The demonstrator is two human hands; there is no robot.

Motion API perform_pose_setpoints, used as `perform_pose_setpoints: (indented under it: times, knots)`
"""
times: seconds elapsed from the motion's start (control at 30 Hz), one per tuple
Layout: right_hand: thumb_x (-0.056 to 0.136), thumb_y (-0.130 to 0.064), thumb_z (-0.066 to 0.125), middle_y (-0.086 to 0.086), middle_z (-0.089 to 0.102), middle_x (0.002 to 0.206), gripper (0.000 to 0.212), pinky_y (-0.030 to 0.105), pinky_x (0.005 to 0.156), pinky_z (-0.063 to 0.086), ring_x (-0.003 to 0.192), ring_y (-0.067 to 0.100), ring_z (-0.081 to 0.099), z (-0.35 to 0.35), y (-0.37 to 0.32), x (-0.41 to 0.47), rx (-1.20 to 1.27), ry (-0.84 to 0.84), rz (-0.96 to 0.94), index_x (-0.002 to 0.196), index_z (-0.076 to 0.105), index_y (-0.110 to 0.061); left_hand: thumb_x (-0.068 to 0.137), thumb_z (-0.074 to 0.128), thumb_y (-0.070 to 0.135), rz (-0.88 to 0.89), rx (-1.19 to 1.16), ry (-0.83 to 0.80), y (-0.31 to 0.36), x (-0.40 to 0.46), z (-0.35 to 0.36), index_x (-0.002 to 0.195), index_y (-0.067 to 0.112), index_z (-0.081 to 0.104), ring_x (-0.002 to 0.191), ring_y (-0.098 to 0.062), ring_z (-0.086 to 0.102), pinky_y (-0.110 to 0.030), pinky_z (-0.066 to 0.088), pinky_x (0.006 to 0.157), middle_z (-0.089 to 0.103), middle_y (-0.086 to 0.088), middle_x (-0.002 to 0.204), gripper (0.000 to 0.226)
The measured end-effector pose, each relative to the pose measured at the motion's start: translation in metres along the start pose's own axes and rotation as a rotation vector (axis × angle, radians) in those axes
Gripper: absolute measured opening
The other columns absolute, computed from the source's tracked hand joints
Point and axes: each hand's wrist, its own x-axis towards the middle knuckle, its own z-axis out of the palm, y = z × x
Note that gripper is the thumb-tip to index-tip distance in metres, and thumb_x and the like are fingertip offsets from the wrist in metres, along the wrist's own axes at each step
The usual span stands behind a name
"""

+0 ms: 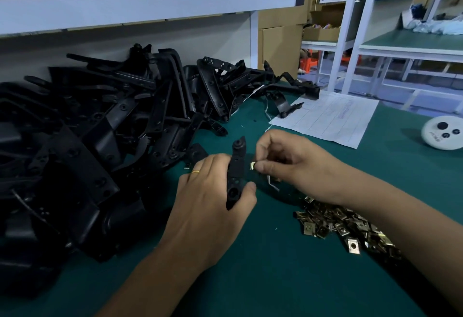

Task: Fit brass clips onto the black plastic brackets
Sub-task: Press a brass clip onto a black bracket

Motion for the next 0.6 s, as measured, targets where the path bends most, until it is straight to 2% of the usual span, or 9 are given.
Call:
perform_pose_setpoints:
  times: [0.07,0.2,0.47,0.6]
  knots:
    - [0.099,0.001,0.065,0.018,0.062,0.085,0.011,0.035,0.076,0.051,0.078,0.020,0.061,-0.001,0.000,0.001,0.134,0.028,-0.010,0.104,0.055,0.003,0.089,0.040,0.062,0.023,0.025,0.006,0.000,-0.001,0.000,0.115,0.030,0.049,0.108,-0.004,0.045,-0.035,0.041,0.098,0.050,0.022,0.108,0.042]
    - [0.094,0.001,0.069,0.008,0.066,0.087,0.018,0.035,0.081,0.056,0.081,0.026,0.065,0.001,-0.004,0.001,0.310,0.030,-0.054,0.107,0.057,0.005,0.091,0.037,0.063,0.053,0.075,0.021,0.001,-0.004,0.000,0.130,0.027,0.049,0.140,-0.006,0.037,-0.036,0.034,0.113,0.051,0.015,0.134,0.055]
    - [0.102,-0.004,0.057,0.012,0.070,0.086,0.012,0.028,0.072,0.057,0.072,0.019,0.067,0.010,-0.006,0.003,0.401,0.081,-0.008,0.104,0.062,0.007,0.092,0.039,0.058,0.066,0.078,0.080,0.001,-0.004,0.000,0.132,0.025,0.048,0.146,-0.008,0.032,-0.035,0.031,0.116,0.051,0.014,0.135,0.052]
    - [0.101,-0.004,0.062,0.014,0.072,0.084,0.011,0.028,0.068,0.058,0.068,0.020,0.068,0.011,-0.007,0.003,0.408,0.106,0.003,0.100,0.065,0.006,0.092,0.038,0.059,0.062,0.123,0.082,0.001,-0.004,0.001,0.134,0.022,0.048,0.148,-0.009,0.031,-0.037,0.031,0.118,0.053,0.012,0.137,0.056]
